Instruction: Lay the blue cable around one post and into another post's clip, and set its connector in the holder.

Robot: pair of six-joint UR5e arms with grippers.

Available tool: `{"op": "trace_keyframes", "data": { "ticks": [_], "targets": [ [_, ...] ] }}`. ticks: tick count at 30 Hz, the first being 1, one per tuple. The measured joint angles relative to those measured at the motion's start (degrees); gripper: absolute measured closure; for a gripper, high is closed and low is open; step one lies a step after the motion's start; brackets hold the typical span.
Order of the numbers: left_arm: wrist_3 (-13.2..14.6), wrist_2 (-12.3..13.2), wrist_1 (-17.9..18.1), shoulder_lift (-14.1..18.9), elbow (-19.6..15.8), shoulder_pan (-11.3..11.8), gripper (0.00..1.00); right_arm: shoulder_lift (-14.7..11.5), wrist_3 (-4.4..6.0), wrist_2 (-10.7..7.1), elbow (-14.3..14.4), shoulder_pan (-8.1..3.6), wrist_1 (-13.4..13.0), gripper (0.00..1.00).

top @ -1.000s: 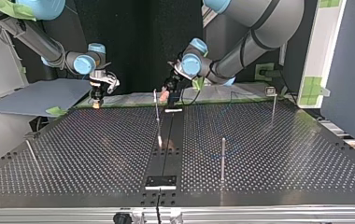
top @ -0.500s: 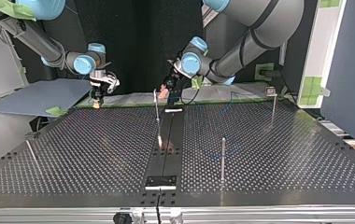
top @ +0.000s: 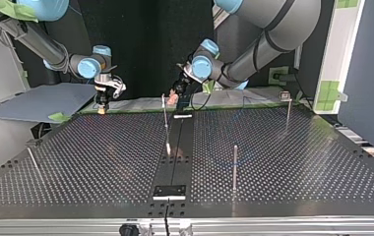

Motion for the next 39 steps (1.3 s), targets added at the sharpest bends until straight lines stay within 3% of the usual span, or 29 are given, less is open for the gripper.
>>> {"op": "trace_keyframes", "data": {
  "ticks": [28, 39],
  "targets": [
    [-0.5, 0.0, 0.2, 0.0, 0.0, 0.4, 0.0, 0.0, 0.06, -0.02, 0.0, -0.06, 0.0, 1.0],
    [1.4, -3.4, -2.8, 2.8, -1.9, 0.7, 0.0, -0.1, -0.15, 0.29, 0.0, -0.5, 0.9, 1.0]
  ]
}}
